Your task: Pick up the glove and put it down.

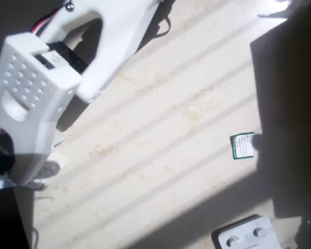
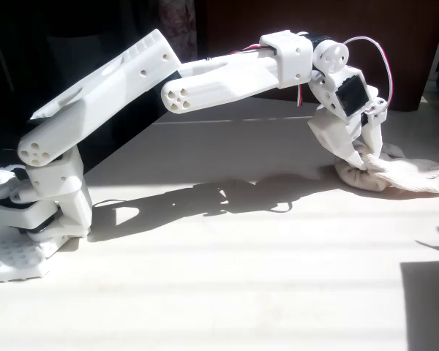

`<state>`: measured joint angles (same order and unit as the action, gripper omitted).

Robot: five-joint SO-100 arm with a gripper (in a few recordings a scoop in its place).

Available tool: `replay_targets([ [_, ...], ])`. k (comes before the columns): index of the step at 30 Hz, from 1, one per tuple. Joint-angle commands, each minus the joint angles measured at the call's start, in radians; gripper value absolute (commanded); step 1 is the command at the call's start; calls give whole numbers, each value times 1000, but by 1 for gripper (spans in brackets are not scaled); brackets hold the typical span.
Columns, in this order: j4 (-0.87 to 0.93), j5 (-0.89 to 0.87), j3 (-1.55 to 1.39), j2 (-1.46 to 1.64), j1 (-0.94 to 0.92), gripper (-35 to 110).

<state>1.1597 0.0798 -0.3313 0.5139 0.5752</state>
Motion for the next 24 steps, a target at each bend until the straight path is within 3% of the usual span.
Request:
replay_targets([
  [1, 15, 5, 15, 129, 6, 0],
  [7, 34, 6, 15, 262, -41, 0],
  [13, 198, 17, 25, 370, -143, 0],
  [24, 383, 146, 17, 460, -449, 0],
])
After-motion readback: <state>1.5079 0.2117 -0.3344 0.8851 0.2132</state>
